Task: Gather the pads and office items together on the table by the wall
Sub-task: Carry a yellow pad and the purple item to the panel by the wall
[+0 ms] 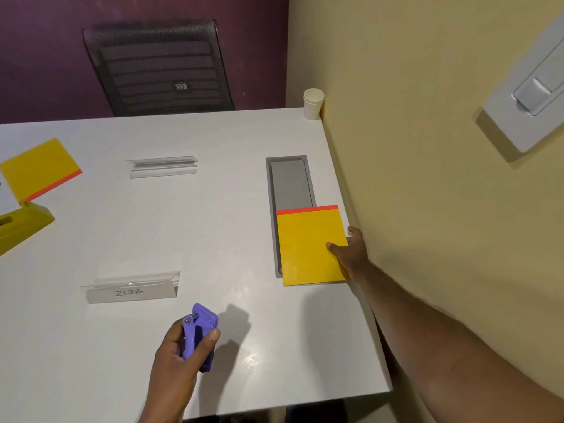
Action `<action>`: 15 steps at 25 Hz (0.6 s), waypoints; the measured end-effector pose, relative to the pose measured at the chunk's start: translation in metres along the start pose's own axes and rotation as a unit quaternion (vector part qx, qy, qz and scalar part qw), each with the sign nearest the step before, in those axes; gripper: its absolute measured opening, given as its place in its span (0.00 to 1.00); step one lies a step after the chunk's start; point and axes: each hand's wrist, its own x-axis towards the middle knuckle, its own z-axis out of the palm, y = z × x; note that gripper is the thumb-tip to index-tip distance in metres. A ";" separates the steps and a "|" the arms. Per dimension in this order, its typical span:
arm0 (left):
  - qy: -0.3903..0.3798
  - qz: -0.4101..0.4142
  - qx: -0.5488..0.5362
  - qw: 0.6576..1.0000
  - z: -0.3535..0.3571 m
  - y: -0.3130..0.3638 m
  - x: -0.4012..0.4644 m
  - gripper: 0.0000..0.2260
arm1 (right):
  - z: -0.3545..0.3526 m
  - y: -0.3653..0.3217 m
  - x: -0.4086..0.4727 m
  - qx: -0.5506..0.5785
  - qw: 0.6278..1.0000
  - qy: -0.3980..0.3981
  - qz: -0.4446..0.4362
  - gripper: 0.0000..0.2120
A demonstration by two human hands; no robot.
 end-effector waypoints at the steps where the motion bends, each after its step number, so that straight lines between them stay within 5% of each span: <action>1: -0.002 -0.002 0.000 1.000 0.000 0.002 0.000 0.08 | 0.001 0.002 0.000 -0.037 0.999 0.003 -0.015 0.39; 9: 0.004 -0.018 -0.005 1.000 0.000 0.001 0.007 0.06 | 0.032 0.014 -0.033 -0.291 0.944 0.060 -0.146 0.36; 12: -0.002 -0.017 -0.007 1.000 0.001 0.001 0.007 0.06 | 0.049 0.026 -0.049 -0.405 0.867 -0.029 -0.288 0.36; 15: -0.006 -0.020 -0.010 1.000 0.001 0.000 0.007 0.06 | 0.064 0.033 -0.056 -0.486 0.809 -0.118 -0.309 0.32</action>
